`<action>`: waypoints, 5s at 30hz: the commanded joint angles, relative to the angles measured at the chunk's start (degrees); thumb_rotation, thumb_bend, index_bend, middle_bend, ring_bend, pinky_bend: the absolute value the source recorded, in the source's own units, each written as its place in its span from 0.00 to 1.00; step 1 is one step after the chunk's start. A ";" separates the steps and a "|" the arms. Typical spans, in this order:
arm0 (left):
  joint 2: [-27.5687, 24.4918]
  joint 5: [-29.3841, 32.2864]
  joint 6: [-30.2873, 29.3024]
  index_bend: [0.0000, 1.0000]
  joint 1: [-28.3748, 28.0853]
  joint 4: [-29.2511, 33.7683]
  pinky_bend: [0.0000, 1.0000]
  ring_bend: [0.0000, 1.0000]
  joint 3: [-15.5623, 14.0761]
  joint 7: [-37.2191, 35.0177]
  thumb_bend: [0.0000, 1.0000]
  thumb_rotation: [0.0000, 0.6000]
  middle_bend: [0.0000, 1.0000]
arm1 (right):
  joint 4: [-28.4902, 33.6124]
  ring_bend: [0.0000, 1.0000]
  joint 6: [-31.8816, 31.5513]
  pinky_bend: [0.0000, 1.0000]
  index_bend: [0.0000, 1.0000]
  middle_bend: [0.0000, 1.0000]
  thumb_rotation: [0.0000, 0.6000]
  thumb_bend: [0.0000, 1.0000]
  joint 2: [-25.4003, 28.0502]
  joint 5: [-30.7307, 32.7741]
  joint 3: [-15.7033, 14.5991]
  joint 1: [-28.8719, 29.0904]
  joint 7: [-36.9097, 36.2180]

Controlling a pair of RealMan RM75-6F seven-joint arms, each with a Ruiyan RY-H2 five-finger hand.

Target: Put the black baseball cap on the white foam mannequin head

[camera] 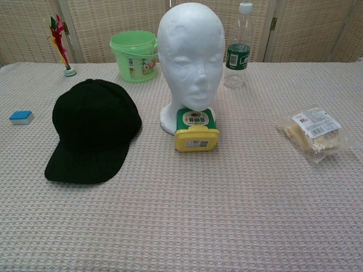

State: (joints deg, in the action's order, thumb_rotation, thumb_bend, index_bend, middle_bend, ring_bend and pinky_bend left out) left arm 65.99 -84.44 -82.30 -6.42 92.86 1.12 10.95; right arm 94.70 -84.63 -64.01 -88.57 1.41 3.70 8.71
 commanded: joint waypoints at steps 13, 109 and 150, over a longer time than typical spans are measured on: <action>0.81 -3.21 -0.73 0.07 -0.30 -0.39 0.18 0.00 -0.81 -1.10 0.18 1.00 0.00 | 0.23 0.00 -0.76 0.00 0.00 0.00 1.00 0.16 0.14 -0.60 0.01 -0.24 -0.46; 44.40 -8.14 -4.80 0.45 -7.41 -36.55 0.47 0.34 2.04 3.16 0.18 1.00 0.39 | 0.72 0.00 -2.86 0.00 0.00 0.00 1.00 0.18 2.03 -2.87 -0.49 -1.07 -4.37; 52.64 -6.34 -5.54 0.46 -10.45 -50.23 0.47 0.35 2.83 -0.87 0.30 1.00 0.41 | 1.07 0.00 -3.86 0.00 0.00 0.00 1.00 0.22 3.07 -3.61 -0.48 -1.77 -5.98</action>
State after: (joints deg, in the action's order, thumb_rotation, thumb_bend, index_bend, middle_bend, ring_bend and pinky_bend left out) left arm 118.60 -90.81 -87.84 -16.83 42.66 3.93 10.11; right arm 95.77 -88.50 -60.93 -92.20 0.93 1.91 2.73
